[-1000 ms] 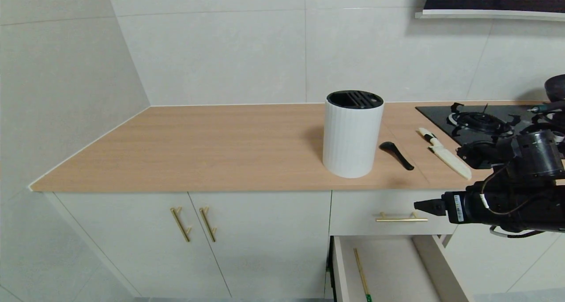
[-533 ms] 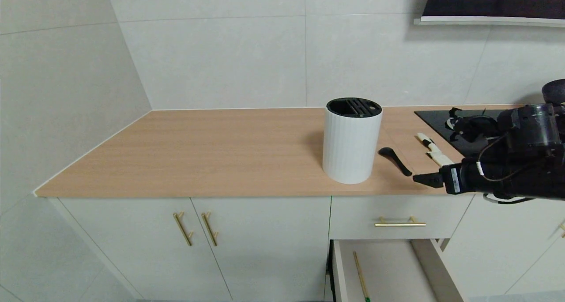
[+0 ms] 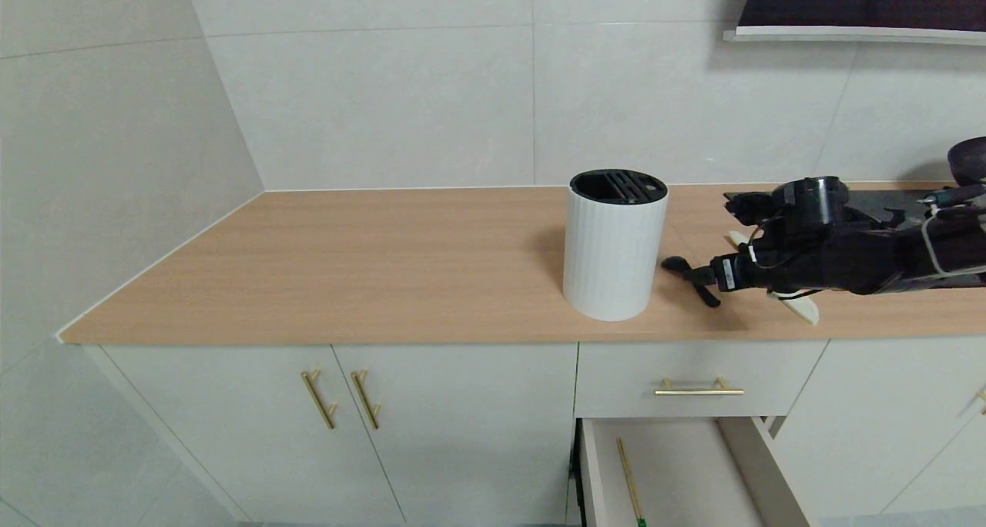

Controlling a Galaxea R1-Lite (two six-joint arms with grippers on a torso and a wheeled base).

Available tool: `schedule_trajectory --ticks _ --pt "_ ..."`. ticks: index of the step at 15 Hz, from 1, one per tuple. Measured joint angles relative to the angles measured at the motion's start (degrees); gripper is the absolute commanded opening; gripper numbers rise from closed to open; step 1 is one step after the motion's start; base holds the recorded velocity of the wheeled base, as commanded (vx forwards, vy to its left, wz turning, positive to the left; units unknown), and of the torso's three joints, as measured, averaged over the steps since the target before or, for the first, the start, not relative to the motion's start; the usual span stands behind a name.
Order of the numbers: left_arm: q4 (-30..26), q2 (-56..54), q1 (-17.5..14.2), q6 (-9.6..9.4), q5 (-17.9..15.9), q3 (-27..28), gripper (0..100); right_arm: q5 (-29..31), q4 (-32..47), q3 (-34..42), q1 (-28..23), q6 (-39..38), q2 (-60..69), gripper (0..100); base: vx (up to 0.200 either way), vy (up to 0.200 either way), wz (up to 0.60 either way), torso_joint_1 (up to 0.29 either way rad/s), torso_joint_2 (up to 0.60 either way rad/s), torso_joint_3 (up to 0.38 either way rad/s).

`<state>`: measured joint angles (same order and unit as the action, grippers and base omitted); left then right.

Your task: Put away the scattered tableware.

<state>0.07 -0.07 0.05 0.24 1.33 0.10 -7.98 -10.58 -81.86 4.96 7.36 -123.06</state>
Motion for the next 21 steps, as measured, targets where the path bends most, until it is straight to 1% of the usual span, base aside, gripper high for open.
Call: schedule_trajectory --ticks 2,5,6,13,16,18,19,21 --pt "0.0 0.0 0.0 -0.02 0.0 0.0 100 0.0 0.0 -3.3 -0.1 0.1 -4.5 100 0.000 0.000 0.00 0.000 0.00 0.000" --pt "0.0 0.0 0.0 0.00 0.0 0.0 100 0.0 -0.1 -6.1 -0.1 0.1 -8.3 100 0.000 0.000 0.00 0.000 0.00 0.000" --pt "0.0 0.0 0.0 0.00 0.0 0.0 100 0.0 -0.2 -6.7 -0.1 0.1 -9.2 0 0.000 0.000 0.00 0.000 0.00 0.000" --pt "0.0 0.0 0.0 0.00 0.0 0.0 100 0.1 -0.5 -7.4 -0.1 0.1 -11.3 0 0.000 0.000 0.00 0.000 0.00 0.000" --pt "0.0 0.0 0.0 -0.02 0.0 0.0 100 0.3 0.0 -5.6 0.0 -0.6 -9.6 0 0.000 0.000 0.00 0.000 0.00 0.000" --pt "0.0 0.0 0.0 0.00 0.0 0.0 100 0.7 0.9 -0.4 -0.1 -3.0 -4.5 0 0.000 0.000 0.00 0.000 0.00 0.000" --pt "0.0 0.0 0.0 0.00 0.0 0.0 100 0.9 0.8 3.7 -0.1 -4.3 -0.6 0 0.000 0.000 0.00 0.000 0.00 0.000" --pt "0.0 0.0 0.0 -0.02 0.0 0.0 100 1.0 0.6 14.6 -0.1 -6.0 8.4 0 0.000 0.000 0.00 0.000 0.00 0.000"
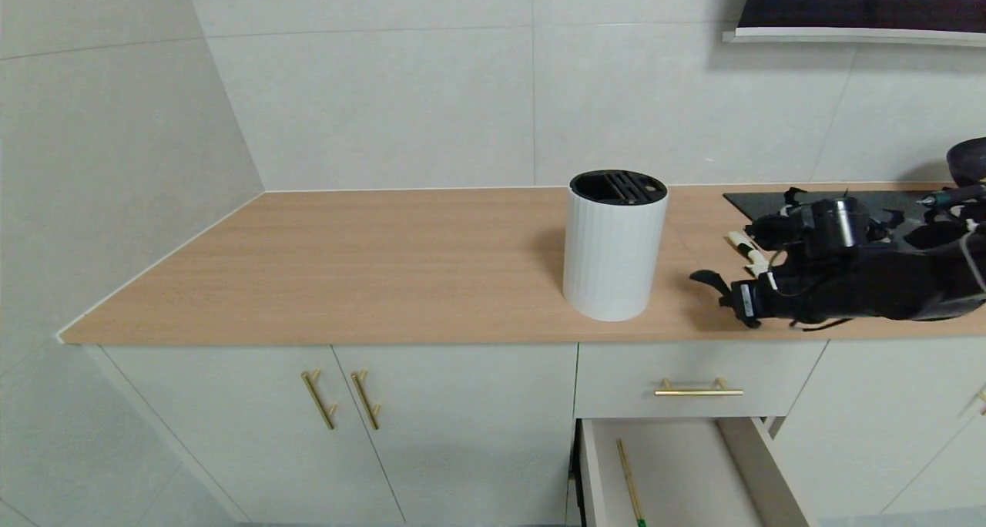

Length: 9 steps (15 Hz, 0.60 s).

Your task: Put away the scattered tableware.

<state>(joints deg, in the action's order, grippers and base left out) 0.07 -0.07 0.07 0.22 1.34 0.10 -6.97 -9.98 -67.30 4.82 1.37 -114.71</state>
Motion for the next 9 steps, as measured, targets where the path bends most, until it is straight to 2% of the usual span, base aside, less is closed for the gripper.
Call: schedule_trajectory --ticks 5,7,9 --pt "0.0 0.0 0.0 0.02 0.0 0.0 100 0.5 -0.6 27.6 -0.1 -3.5 22.7 0 0.000 0.000 0.00 0.000 0.00 0.000" --pt "0.0 0.0 0.0 0.00 0.0 0.0 100 1.0 -0.7 34.3 0.0 -3.7 28.5 0 0.000 0.000 0.00 -0.066 0.15 0.090" --pt "0.0 0.0 0.0 0.02 0.0 0.0 100 1.2 -0.7 37.3 0.2 -3.6 30.6 0 0.000 0.000 0.00 -0.166 0.40 0.242"
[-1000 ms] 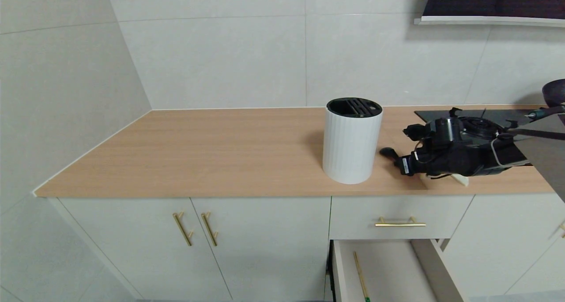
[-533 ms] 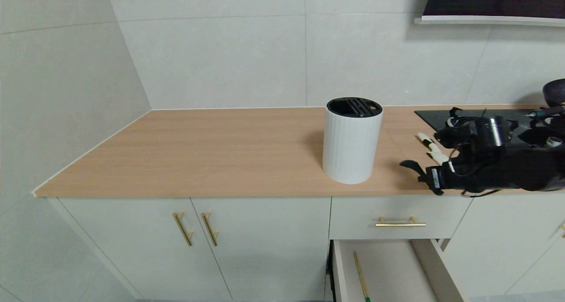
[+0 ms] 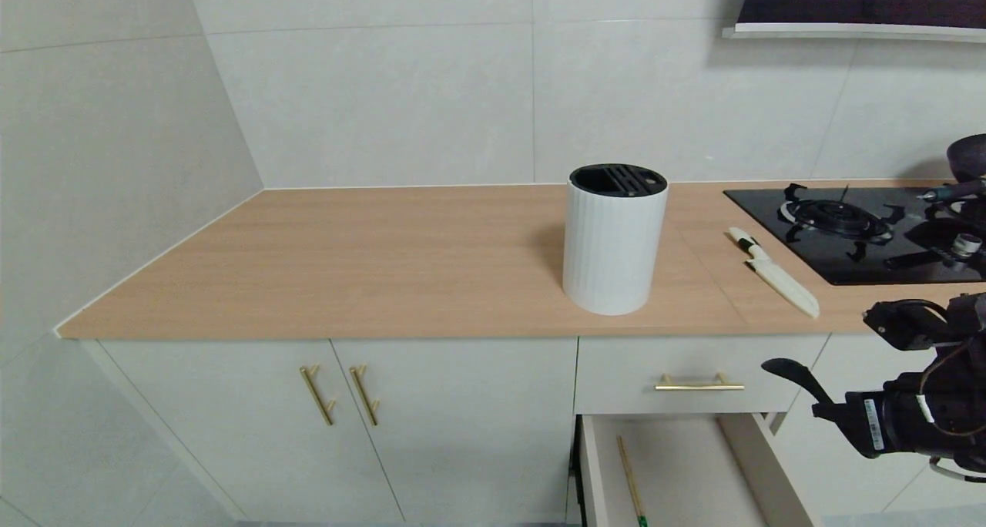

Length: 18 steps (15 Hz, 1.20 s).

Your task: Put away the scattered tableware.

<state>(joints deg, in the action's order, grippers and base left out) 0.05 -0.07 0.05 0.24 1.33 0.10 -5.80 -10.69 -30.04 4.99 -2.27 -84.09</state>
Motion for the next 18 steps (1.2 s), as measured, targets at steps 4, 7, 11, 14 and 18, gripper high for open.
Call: schedule_trajectory --ticks 4,7,11,14,18 --pt "0.0 0.0 0.0 0.00 0.0 0.0 100 0.2 -1.6 1.7 1.0 0.0 -2.2 0 0.000 0.000 0.00 -0.189 0.49 0.292" --pt "0.0 0.0 0.0 0.00 0.0 0.0 100 2.1 -9.1 4.2 1.9 0.1 -7.4 0 0.000 0.000 0.00 -0.178 0.49 0.305" --pt "0.0 0.0 0.0 0.00 0.0 0.0 100 3.0 -15.9 6.8 2.7 0.1 -15.3 0 0.000 0.000 0.00 -0.160 0.49 0.315" --pt "0.0 0.0 0.0 0.00 0.0 0.0 100 4.5 -18.5 7.3 2.8 0.0 -20.0 0 0.000 0.000 0.00 -0.136 0.46 0.330" --pt "0.0 0.0 0.0 -0.02 0.0 0.0 100 5.9 -25.6 7.5 3.6 0.0 -27.1 0 0.000 0.000 0.00 -0.099 0.45 0.350"
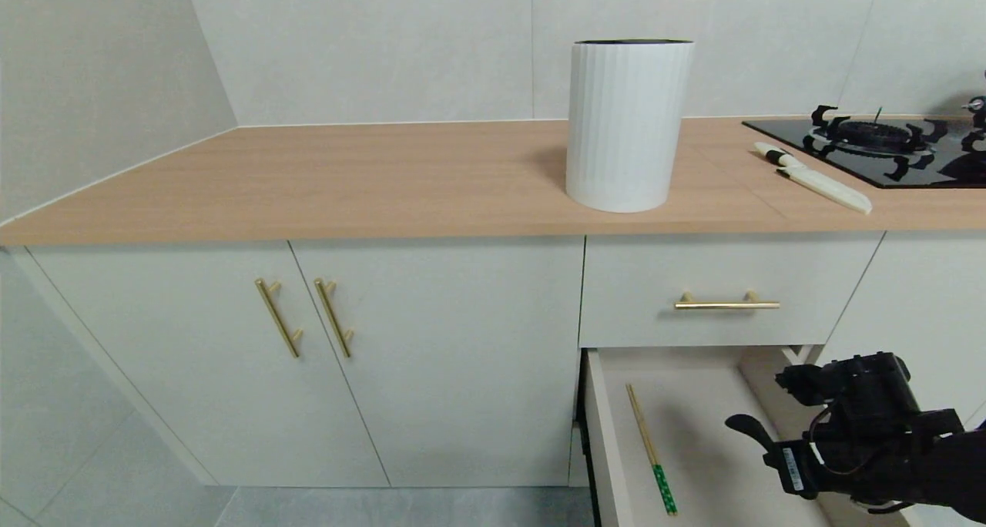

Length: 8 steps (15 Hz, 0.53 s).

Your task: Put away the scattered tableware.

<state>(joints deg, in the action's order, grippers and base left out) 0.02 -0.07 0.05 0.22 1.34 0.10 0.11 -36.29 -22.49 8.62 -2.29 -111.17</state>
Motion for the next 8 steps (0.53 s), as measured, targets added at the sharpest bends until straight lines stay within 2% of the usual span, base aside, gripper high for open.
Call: schedule_trajectory --ticks 2,3,6,8 --pt "0.0 0.0 0.0 0.02 0.0 0.0 100 1.3 -5.3 0.0 0.2 0.0 -3.6 0 0.000 0.000 0.00 -0.056 0.39 0.335" --pt "0.0 0.0 0.0 0.00 0.0 0.0 100 1.6 -7.6 0.0 0.2 0.0 -5.6 0 0.000 0.000 0.00 -0.022 0.17 0.149" --pt "0.0 0.0 0.0 0.02 0.0 0.0 100 1.8 -13.9 -1.0 0.2 1.2 -10.6 0 0.000 0.000 0.00 -0.010 0.05 0.044" --pt "0.0 0.0 0.0 0.02 0.0 0.0 100 1.8 -15.4 -2.1 0.3 1.6 -13.3 0 0.000 0.000 0.00 0.000 0.00 0.000"
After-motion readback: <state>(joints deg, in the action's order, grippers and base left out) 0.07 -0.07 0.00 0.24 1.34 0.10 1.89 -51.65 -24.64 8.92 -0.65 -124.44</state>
